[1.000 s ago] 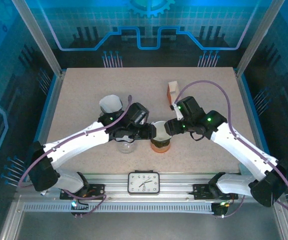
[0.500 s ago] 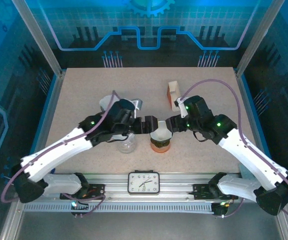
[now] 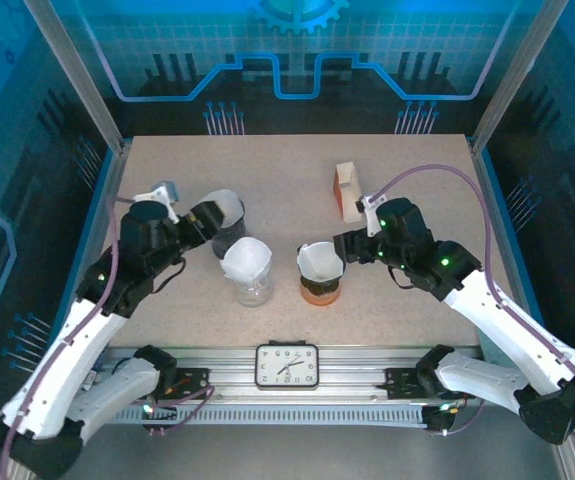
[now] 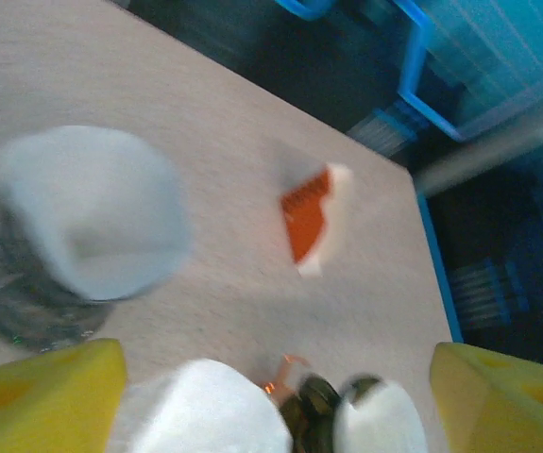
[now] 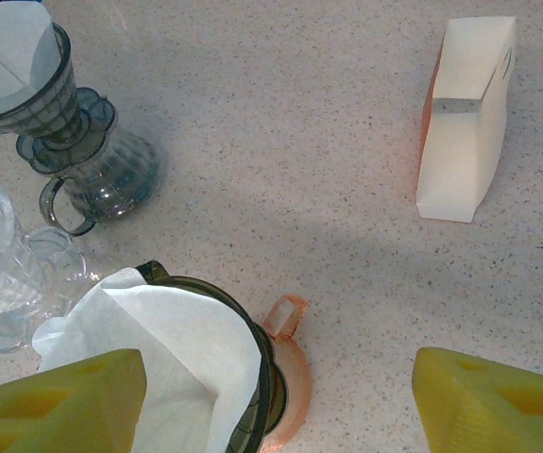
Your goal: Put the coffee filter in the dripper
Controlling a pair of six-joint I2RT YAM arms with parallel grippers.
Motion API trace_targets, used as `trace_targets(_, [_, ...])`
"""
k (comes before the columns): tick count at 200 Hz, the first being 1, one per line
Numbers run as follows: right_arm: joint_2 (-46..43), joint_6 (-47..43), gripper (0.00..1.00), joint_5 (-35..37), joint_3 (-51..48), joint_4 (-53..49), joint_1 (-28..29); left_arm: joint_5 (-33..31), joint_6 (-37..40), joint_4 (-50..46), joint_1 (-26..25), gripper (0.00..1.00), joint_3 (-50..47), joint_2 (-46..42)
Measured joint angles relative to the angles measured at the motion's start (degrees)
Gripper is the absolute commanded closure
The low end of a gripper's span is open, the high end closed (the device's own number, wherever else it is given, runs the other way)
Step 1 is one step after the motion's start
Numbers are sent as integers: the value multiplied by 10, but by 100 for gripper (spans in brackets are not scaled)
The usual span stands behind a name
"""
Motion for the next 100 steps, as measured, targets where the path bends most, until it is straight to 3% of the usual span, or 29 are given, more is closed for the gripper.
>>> trace_targets(14, [-2,0,24,0,-3,5,0,18,-10,5,66,46,-30,-7])
trace_targets(28, [-7,1,24,0,-6,7,0,42,-23,19,124,64,-63,-2])
trace_targets(54, [-15,2,23,0,-8,11,0,82,-57,68,197,90,-128,36])
trace_targets(73, [-20,2,23,0,-9,17,0,96,-78,114,212,100,-168,82])
trace_targets(100, [-25,2,23,0,-14,23,0,119,-106,205,213,100,-215,155])
